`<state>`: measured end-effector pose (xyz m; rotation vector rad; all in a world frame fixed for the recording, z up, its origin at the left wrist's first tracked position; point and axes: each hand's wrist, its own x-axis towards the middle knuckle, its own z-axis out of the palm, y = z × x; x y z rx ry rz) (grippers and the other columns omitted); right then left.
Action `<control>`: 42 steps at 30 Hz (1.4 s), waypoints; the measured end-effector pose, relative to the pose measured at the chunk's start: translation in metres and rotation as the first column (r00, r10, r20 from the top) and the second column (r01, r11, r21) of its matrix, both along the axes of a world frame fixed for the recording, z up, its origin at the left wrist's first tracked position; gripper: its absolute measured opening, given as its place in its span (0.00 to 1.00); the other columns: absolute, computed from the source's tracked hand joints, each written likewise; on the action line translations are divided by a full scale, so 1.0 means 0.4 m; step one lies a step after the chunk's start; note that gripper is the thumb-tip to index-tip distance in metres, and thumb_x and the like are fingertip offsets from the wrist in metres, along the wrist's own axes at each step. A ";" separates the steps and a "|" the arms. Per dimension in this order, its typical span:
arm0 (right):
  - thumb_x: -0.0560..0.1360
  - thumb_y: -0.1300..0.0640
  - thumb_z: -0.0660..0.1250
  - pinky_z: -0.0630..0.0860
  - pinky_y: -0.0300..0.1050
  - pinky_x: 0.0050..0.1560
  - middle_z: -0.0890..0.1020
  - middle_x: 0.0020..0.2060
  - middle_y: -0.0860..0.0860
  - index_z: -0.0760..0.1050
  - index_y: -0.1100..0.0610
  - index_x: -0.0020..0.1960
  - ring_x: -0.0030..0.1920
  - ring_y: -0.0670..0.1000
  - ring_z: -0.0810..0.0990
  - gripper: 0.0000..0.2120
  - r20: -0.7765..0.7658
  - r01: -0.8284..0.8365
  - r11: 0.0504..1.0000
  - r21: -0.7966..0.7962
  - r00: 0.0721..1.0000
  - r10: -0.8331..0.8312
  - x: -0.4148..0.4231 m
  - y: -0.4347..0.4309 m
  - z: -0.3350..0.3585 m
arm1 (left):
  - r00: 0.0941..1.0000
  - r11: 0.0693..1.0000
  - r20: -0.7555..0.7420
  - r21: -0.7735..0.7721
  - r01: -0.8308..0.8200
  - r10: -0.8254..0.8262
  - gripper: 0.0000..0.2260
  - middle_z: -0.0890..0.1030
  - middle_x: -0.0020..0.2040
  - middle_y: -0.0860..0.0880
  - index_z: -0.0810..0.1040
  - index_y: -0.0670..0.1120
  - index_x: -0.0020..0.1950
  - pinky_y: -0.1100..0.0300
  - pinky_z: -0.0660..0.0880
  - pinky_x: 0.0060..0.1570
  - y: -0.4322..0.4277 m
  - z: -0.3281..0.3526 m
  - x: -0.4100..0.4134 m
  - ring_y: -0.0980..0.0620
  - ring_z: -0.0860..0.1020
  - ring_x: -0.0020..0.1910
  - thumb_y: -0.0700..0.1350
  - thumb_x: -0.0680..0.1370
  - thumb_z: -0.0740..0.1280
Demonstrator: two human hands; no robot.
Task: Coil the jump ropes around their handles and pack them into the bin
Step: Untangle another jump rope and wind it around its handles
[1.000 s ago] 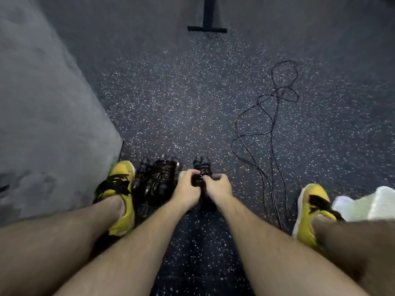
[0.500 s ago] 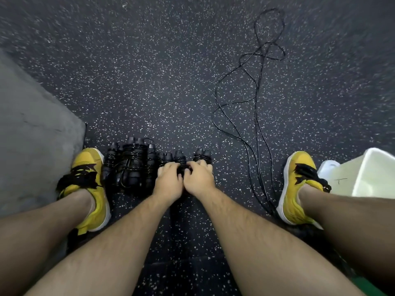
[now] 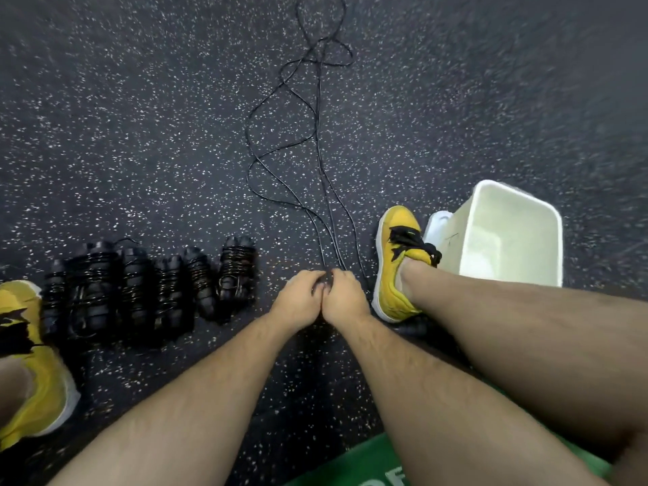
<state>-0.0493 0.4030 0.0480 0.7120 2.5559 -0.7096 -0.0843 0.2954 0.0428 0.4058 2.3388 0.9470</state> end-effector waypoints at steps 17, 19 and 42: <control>0.78 0.58 0.66 0.75 0.47 0.50 0.81 0.51 0.58 0.74 0.60 0.55 0.52 0.59 0.80 0.08 0.103 0.014 0.987 -0.158 0.995 0.002 -0.026 0.006 -0.097 | 0.858 0.919 0.331 -0.159 -0.361 0.394 0.17 0.79 0.62 0.45 0.70 0.44 0.71 0.61 0.67 0.50 0.045 -0.061 0.005 0.50 0.74 0.52 0.41 0.82 0.60; 0.77 0.58 0.66 0.71 0.43 0.41 0.80 0.43 0.53 0.74 0.56 0.49 0.44 0.55 0.77 0.03 0.054 0.193 0.919 -0.345 0.981 -0.186 -0.058 -0.013 -0.069 | 0.652 0.772 0.522 -0.021 -0.635 0.550 0.15 0.81 0.55 0.45 0.74 0.44 0.68 0.61 0.71 0.45 0.029 -0.044 -0.007 0.49 0.76 0.48 0.39 0.81 0.62; 0.74 0.49 0.70 0.75 0.44 0.43 0.80 0.37 0.45 0.78 0.50 0.46 0.40 0.50 0.79 0.05 -0.015 -0.175 0.944 -0.279 0.984 0.178 -0.052 -0.060 -0.019 | 0.774 0.799 0.334 0.089 -0.595 0.538 0.16 0.78 0.30 0.47 0.74 0.45 0.35 0.44 0.81 0.41 -0.132 0.003 -0.039 0.48 0.75 0.29 0.51 0.77 0.73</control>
